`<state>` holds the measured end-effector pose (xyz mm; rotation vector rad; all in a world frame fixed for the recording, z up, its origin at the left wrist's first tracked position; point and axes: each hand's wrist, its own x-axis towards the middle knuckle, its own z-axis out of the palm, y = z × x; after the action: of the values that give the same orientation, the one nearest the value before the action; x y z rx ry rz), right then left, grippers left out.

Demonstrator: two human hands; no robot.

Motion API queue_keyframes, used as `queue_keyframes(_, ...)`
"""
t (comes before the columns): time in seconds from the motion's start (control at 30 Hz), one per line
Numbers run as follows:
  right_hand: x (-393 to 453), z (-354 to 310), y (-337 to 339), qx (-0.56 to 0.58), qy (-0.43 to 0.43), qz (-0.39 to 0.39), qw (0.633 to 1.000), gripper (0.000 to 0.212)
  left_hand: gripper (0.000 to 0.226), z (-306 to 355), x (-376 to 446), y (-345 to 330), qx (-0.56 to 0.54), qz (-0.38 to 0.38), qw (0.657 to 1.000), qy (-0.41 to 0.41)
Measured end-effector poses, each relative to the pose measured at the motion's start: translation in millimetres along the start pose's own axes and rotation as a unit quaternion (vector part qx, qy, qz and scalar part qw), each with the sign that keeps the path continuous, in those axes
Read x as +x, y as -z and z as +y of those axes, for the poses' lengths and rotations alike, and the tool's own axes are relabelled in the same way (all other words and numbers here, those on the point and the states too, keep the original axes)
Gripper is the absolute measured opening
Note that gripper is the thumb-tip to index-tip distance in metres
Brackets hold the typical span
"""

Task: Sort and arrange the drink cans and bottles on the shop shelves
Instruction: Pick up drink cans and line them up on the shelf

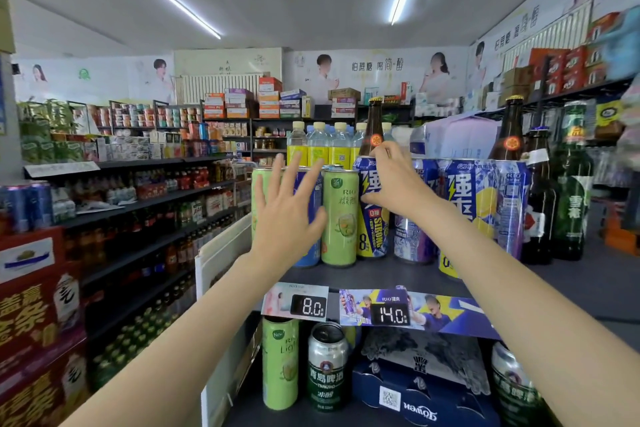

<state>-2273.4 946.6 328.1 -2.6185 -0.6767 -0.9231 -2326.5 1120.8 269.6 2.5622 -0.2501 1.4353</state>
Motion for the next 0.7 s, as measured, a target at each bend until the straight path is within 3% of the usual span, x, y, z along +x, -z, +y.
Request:
queue_keyframes(0.17,-15,2,1,0.034,0.053,0.127,0.990,0.049,0.054,8,21,-7,0.046,-0.069,0.996,-0.045)
queue_keyframes(0.37,-34,-5,3,0.117,0.053,0.161,0.979,0.047,0.048,8,25,-5,0.032,-0.068,0.996,-0.046)
queue_keyframes(0.7,-71,-6,87,0.201,-0.030,0.225,0.953,0.044,0.046,43,25,-5,-0.050,0.064,0.995,-0.059)
